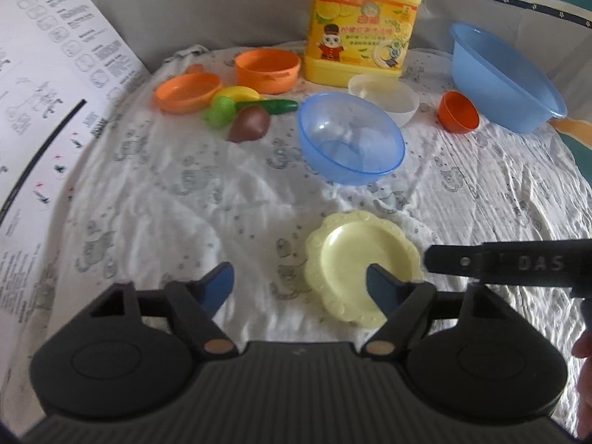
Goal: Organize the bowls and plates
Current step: 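Move to the yellow flower-edged plate and close both grippers on its rim, then carry the yellow plate and lower it onto the green plate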
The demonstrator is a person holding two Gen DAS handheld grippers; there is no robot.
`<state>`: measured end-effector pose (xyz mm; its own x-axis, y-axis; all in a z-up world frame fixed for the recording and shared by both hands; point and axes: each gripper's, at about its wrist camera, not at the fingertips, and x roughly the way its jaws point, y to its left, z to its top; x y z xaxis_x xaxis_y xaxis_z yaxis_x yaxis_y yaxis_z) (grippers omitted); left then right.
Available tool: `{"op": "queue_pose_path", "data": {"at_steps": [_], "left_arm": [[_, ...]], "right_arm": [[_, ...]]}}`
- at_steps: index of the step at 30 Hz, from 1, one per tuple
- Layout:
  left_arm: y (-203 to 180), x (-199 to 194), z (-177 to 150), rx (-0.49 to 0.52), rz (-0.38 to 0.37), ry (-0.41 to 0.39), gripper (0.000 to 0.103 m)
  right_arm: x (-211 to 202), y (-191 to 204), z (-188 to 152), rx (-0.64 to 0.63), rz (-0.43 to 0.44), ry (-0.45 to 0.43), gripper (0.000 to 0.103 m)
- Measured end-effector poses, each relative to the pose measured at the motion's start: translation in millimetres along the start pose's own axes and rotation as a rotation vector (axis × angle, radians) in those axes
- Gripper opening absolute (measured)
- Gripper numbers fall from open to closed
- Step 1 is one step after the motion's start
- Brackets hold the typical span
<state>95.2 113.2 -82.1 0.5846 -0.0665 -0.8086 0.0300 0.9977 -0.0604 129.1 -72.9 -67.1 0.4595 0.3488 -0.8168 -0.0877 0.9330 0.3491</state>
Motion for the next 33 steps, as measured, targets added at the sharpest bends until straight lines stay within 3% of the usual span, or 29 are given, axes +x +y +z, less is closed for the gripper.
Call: {"op": "queue_pose_path", "data": {"at_steps": [5,11,15,26,33], "left_arm": [[-3,15,3,-0.005,-0.041,0.039,0.058],[-9,25,1,0.016,-0.078,0.067,0.041],[-13,26,0,0.027,-0.091,0.063,0.036],[-12,28,0,0.015,-0.076,0.058,0.036],[-17,17,-1,0.030,-0.047,0.049,0.034]], "right_arm": [[14,-1,2,0.002,0.013,0.021,0.037],[19,2,3,-0.019,0.029,0.018,0.032],[21,4,2,-0.016,0.030,0.018,0.022],[24,10,-1,-0.073,0.002,-0.027,0.019],[14,14,-2,-0.043,0.001,-0.004,0.020]]}}
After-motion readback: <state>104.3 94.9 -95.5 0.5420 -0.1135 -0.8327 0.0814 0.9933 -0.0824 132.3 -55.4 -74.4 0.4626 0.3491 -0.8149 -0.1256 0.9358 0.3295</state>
